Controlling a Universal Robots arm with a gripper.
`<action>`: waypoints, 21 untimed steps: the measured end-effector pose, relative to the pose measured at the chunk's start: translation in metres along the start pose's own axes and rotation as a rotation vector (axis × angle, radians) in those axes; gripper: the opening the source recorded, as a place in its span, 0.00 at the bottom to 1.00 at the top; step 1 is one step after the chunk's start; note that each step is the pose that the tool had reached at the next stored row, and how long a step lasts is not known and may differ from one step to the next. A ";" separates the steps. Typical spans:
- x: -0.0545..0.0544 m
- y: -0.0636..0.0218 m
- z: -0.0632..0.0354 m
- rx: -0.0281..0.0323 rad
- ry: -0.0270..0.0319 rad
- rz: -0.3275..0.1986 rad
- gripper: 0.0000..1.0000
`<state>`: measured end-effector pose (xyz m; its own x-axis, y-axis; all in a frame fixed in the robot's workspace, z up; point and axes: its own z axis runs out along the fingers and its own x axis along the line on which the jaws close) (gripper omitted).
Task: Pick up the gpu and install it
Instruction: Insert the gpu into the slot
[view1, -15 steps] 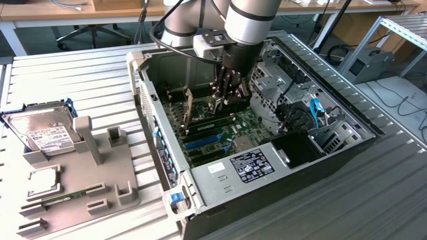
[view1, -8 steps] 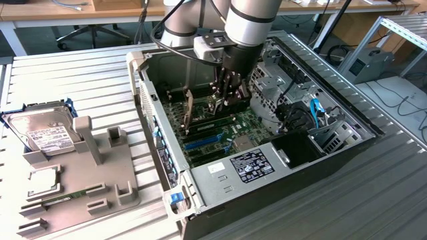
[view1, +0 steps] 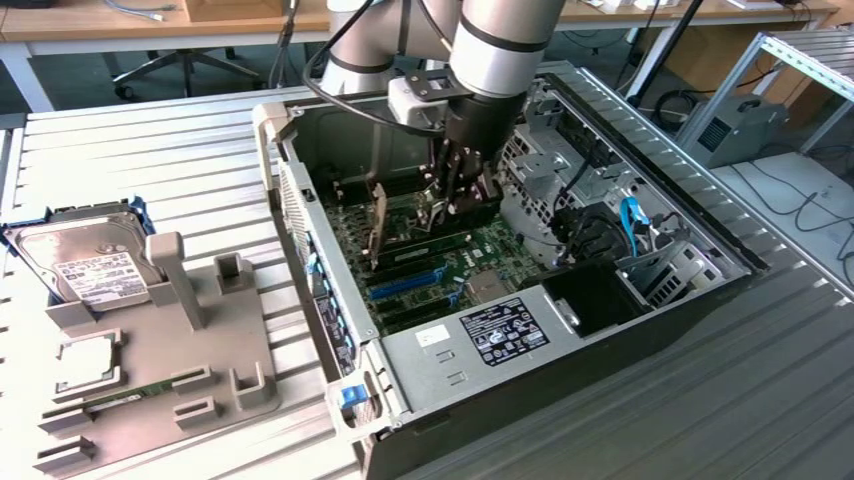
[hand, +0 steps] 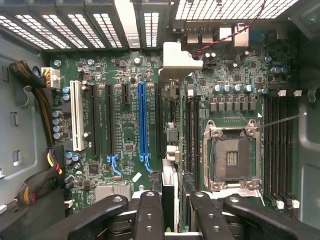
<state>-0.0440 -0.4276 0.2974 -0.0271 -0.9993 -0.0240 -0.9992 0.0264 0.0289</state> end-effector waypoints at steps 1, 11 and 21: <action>0.000 -0.0002 0.0008 0.0001 -0.0001 0.000 0.26; -0.003 -0.0050 0.0066 0.0001 -0.0001 0.000 0.26; -0.003 -0.0053 0.0112 0.0000 0.0002 0.000 0.26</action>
<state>-0.0390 -0.4248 0.2862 -0.0272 -0.9993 -0.0239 -0.9992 0.0265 0.0289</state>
